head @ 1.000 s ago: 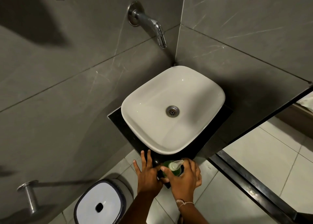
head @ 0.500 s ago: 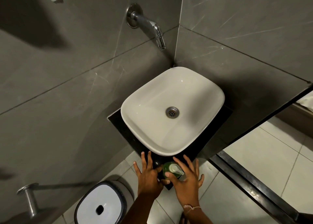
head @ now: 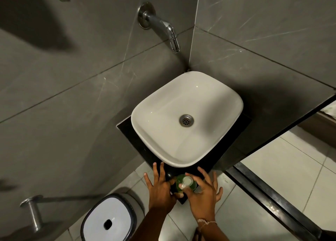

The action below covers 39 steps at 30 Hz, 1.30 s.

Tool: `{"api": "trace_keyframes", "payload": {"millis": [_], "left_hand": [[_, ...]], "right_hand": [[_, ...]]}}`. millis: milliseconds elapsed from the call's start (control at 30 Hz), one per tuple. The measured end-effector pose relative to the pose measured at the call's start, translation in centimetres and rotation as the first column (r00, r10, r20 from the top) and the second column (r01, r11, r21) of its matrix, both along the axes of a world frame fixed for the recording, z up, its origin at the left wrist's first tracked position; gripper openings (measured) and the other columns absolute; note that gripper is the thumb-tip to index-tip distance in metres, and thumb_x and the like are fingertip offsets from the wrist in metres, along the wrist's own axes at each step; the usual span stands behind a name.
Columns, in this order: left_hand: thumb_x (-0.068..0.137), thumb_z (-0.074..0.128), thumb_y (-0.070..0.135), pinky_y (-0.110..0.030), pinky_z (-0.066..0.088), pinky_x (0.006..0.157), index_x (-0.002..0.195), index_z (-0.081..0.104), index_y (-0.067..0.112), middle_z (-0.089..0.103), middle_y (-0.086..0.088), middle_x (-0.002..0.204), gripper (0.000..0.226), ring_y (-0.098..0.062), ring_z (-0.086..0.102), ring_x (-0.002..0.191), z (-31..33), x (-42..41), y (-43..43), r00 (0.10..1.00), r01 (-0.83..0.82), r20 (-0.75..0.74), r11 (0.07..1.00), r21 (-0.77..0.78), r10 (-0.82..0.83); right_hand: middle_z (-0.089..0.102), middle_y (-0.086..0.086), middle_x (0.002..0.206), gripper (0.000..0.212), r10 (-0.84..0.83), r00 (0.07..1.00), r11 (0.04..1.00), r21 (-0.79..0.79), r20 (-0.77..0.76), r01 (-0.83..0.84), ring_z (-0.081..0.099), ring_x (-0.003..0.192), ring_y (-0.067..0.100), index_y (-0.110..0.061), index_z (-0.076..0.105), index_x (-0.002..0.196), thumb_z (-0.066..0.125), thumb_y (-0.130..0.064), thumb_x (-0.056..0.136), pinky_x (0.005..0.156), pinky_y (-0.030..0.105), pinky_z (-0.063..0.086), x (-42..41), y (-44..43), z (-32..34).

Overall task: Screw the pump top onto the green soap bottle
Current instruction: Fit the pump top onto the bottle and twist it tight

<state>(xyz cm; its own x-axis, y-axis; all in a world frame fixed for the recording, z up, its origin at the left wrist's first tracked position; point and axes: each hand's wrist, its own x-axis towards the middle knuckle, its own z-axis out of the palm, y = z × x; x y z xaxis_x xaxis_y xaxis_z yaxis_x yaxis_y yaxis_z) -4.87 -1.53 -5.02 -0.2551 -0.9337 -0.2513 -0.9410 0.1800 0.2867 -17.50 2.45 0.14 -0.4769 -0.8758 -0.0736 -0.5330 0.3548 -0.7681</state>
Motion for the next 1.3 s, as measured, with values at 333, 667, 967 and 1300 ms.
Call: {"api": "trace_keyframes", "payload": {"millis": [333,667,967,1300], "left_hand": [[0.07,0.068,0.044,-0.061,-0.029,0.106,0.118,0.058,0.038,-0.013,-0.003,0.161,0.049,-0.027,-0.038,0.138,-0.1,0.0,0.1,1.0,-0.021,-0.018,1.0,-0.001,0.021],[0.071,0.066,0.041,-0.063,-0.026,0.107,0.124,0.052,0.043,-0.013,-0.002,0.161,0.054,-0.029,-0.035,0.139,-0.2,0.0,0.1,1.0,-0.014,0.004,1.0,-0.008,0.014],[0.07,0.069,0.033,-0.068,-0.015,0.11,0.114,0.06,0.036,-0.007,-0.003,0.162,0.045,-0.029,-0.033,0.14,-0.4,-0.2,0.1,1.0,-0.028,0.01,1.0,-0.01,0.028],[0.07,0.068,0.037,-0.066,-0.02,0.108,0.117,0.058,0.038,-0.012,-0.001,0.161,0.048,-0.028,-0.036,0.139,-0.2,-0.3,0.1,1.0,-0.018,0.022,1.0,0.0,0.018]], "right_hand": [[0.034,-0.027,0.141,0.05,0.037,0.999,0.999,0.011,0.021,-0.037,0.006,0.147,0.015,-0.069,0.049,0.098,0.079,-0.049,0.062,0.113,0.055,-0.009,-0.3,0.7,-0.4],[0.046,-0.021,0.134,0.046,-0.013,0.999,1.0,0.005,0.044,0.013,0.016,0.143,0.015,-0.059,0.054,0.093,0.082,-0.047,0.058,0.114,0.052,-0.003,0.2,0.1,-0.1],[0.058,-0.008,0.124,0.054,-0.066,0.998,0.998,0.015,0.004,0.066,0.032,0.137,0.021,-0.034,0.059,0.088,0.074,-0.063,0.045,0.113,0.053,0.013,0.6,-0.7,0.5],[0.058,-0.014,0.115,0.043,-0.033,0.999,0.999,0.009,0.038,0.032,0.031,0.138,0.023,-0.047,0.051,0.071,0.086,-0.049,0.046,0.113,0.057,0.01,0.2,-0.7,0.6]]}}
